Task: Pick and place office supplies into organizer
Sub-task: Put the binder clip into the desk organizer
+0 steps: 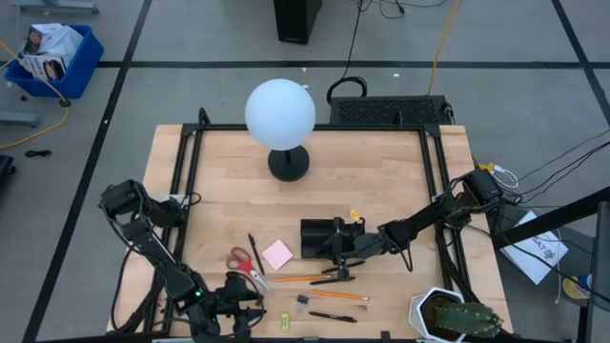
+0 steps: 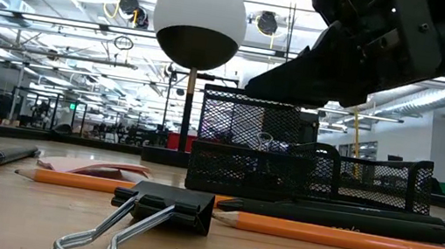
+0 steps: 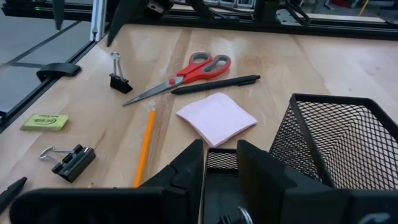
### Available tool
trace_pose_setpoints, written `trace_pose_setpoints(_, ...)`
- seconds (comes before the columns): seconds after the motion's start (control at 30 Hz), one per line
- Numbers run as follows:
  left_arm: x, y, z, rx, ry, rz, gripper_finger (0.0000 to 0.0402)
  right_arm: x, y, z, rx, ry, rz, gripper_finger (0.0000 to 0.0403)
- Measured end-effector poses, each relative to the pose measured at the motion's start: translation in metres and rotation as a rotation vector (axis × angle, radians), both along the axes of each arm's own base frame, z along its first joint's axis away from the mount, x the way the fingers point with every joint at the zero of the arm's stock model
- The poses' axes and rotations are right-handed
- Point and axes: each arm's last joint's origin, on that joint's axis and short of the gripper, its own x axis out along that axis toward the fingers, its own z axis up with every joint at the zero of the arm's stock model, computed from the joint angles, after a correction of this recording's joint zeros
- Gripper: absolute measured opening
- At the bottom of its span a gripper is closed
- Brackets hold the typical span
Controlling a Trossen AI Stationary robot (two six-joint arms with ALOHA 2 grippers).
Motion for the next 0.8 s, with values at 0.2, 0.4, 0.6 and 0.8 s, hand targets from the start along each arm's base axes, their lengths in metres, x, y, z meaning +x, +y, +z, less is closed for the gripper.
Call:
trace_pose_setpoints(0.2, -0.003, 0.004, -0.004, 0.027, 0.051, 0.014, 0.0239, 0.0, 0.0, 0.0, 0.007, 0.001, 0.018, 0.009)
trace_pose_setpoints(0.4, -0.008, 0.006, -0.008, 0.013, 0.109, 0.029, 0.0239, 0.0, 0.0, 0.0, 0.007, 0.001, 0.018, 0.0091)
trace_pose_setpoints(0.6, -0.01, 0.006, -0.01, 0.016, 0.135, 0.026, 0.0239, 0.0, 0.001, 0.001, 0.01, -0.005, 0.018, 0.0091)
trace_pose_setpoints(0.8, -0.006, 0.007, -0.017, 0.011, 0.173, 0.015, 0.0239, 0.0, 0.001, 0.001, 0.01, -0.007, 0.018, 0.0091)
